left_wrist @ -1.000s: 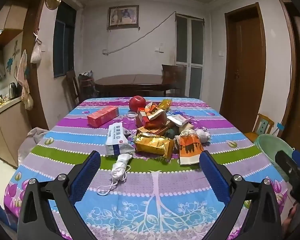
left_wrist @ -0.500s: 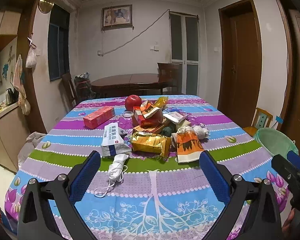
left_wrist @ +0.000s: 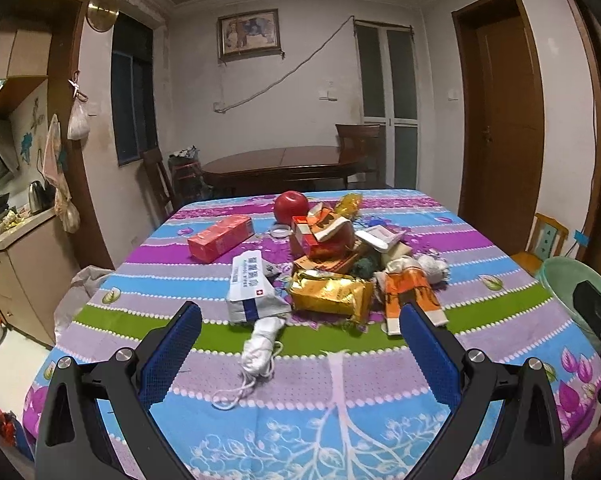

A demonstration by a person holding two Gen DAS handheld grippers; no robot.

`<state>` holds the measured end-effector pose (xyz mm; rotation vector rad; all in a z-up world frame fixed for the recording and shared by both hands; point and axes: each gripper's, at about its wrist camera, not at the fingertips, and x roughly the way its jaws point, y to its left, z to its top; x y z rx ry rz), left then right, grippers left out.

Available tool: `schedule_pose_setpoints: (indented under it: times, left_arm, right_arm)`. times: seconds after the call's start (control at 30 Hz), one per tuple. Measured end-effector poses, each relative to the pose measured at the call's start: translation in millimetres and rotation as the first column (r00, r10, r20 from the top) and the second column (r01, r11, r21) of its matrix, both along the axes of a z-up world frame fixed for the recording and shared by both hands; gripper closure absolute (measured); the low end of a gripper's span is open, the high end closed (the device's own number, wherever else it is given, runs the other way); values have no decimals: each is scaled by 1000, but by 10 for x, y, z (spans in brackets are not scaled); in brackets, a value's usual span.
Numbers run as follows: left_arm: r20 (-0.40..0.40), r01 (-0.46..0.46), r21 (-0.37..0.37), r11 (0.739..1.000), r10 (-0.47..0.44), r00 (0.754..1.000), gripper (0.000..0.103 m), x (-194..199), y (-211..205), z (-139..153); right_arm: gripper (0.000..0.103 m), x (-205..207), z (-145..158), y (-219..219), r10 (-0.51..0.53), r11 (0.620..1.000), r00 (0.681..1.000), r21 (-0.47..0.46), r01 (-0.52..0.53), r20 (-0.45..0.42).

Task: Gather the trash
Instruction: 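Approach the white alcohol wipes packet on the table with both tools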

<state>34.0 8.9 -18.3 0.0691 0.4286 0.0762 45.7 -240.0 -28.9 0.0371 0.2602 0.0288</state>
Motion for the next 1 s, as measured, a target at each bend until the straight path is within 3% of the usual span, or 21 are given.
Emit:
schedule_pose_setpoints:
  times: [0.43, 1.0]
  left_arm:
    - [10, -47, 25, 999, 46, 999, 4, 132, 99, 16]
    - [-15, -68, 57, 996, 69, 998, 4, 214, 107, -109]
  right_arm:
    - [5, 93, 60, 283, 19, 992, 999, -126, -13, 46]
    - [5, 207, -88, 319, 35, 994, 998, -99, -39, -45]
